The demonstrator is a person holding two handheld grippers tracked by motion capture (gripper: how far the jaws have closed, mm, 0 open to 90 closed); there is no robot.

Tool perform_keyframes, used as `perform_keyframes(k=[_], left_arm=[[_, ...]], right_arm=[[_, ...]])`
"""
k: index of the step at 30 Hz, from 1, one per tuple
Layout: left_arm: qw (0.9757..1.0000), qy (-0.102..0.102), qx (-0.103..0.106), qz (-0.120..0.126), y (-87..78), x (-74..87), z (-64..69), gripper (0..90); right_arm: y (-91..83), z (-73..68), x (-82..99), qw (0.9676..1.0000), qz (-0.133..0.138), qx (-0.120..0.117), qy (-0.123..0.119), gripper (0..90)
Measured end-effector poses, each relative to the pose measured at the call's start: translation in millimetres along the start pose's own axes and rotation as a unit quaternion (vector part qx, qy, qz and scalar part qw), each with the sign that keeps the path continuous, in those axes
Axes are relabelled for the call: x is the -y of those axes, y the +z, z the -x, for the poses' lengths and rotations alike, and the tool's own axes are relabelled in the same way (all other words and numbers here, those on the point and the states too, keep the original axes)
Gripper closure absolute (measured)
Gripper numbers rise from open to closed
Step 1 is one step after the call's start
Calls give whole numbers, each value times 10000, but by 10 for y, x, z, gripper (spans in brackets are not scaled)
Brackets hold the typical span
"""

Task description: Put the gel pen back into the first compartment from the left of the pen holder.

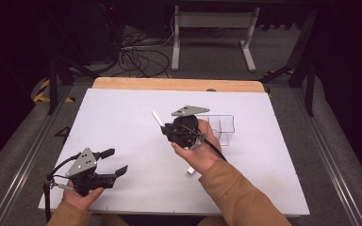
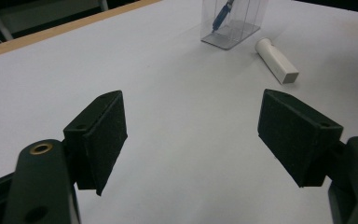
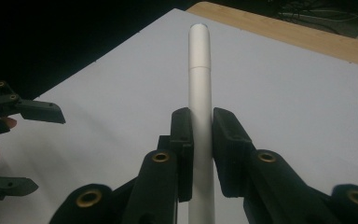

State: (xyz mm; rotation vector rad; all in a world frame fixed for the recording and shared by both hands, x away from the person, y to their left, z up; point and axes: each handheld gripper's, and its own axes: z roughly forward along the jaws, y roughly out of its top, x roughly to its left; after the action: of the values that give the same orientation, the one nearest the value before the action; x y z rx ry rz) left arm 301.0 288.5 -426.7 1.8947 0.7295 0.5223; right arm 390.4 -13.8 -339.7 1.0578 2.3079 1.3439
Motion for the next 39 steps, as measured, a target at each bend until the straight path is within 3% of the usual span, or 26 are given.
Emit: perform_keyframes(k=[7,17,26,39], left_arm=[[10000,-2,-2,4,0,0,1,244],[10000,4,-1,-8,5,-1,2,245],[10000,9,-5,5,11,-2,6,245],[10000,-1,-2,3,17,-2,10,244]], right_arm=[[-115,91,-1,9995,285,-131,-57,793],[-362,297,-8,9971,734,-162,69,793],[-553,488,4,9945,1026,-82,208,793],[-699,760,66,9912,1255,252,325,792]])
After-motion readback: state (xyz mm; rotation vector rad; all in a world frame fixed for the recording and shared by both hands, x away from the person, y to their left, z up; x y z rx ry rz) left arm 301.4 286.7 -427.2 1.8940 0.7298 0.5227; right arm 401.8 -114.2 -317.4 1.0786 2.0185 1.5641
